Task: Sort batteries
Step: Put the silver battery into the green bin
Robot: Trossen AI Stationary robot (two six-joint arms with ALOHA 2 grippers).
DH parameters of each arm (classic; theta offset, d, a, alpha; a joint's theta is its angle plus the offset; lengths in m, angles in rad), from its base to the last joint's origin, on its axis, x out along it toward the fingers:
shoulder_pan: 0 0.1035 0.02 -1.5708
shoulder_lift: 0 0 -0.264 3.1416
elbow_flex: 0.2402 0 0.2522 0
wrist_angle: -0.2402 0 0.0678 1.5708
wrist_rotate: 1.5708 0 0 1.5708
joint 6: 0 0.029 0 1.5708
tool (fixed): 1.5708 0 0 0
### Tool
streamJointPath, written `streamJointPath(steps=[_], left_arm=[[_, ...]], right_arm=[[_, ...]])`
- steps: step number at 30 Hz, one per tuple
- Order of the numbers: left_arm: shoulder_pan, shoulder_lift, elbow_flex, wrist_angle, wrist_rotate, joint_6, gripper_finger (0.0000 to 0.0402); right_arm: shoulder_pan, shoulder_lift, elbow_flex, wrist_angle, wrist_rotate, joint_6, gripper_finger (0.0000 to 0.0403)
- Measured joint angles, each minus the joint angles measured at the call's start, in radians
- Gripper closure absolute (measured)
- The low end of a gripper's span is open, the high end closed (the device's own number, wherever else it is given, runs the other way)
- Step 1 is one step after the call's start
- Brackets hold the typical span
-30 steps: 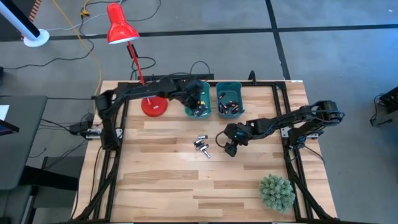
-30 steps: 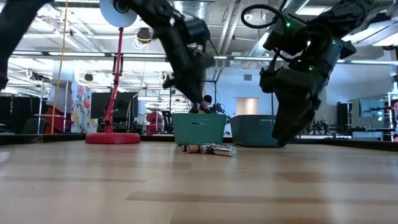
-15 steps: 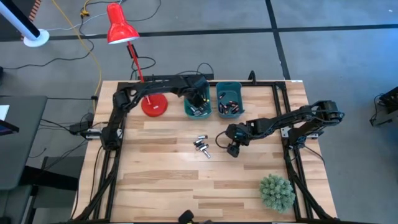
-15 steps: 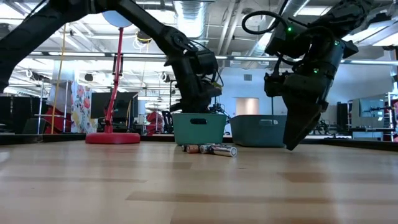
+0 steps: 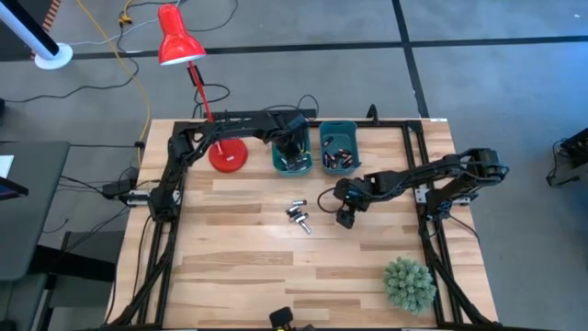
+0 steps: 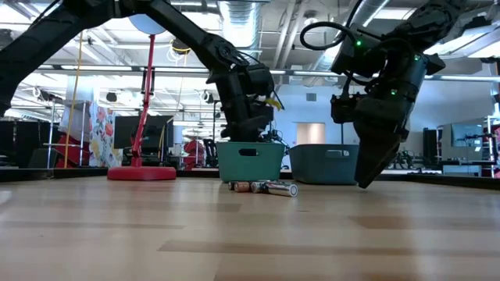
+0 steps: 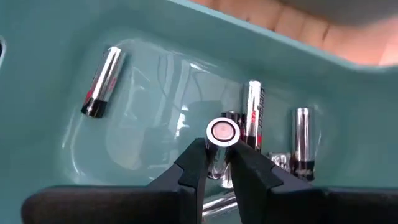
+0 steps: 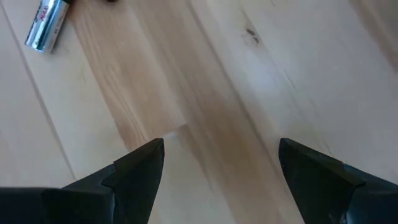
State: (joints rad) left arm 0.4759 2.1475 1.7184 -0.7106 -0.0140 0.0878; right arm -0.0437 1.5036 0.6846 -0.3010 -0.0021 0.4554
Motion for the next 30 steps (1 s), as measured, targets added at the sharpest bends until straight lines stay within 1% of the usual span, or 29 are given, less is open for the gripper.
streamJointPath(steps=[5, 9, 16, 21, 26, 30], left_arm=[[0.0, 0.008, 0.0, -0.004, -0.001, 0.08, 0.0348], [0.01, 0.02, -0.007, -0.012, 0.029, 0.055, 0.0348], [0.01, 0.045, -0.004, 0.019, 0.019, 0.009, 0.034], [0.009, 0.046, -0.004, 0.014, 0.016, -0.002, 0.0329], [0.01, 0.047, -0.005, 0.007, 0.014, -0.03, 0.0327], [0.01, 0.047, -0.005, -0.01, 0.036, -0.037, 0.0326]], right_arm=[[-0.006, 0.0, 0.0, -0.002, -0.003, -0.015, 0.0072], [-0.006, 0.0, 0.0, -0.004, -0.003, -0.014, 0.0072], [-0.012, 0.0, 0.0, -0.006, -0.004, -0.016, 0.0072], [-0.011, 0.0, 0.0, -0.014, -0.005, -0.017, 0.0072], [-0.011, 0.0, 0.0, -0.014, -0.008, -0.019, 0.0072], [-0.011, 0.0, 0.0, -0.014, -0.009, -0.019, 0.0072]])
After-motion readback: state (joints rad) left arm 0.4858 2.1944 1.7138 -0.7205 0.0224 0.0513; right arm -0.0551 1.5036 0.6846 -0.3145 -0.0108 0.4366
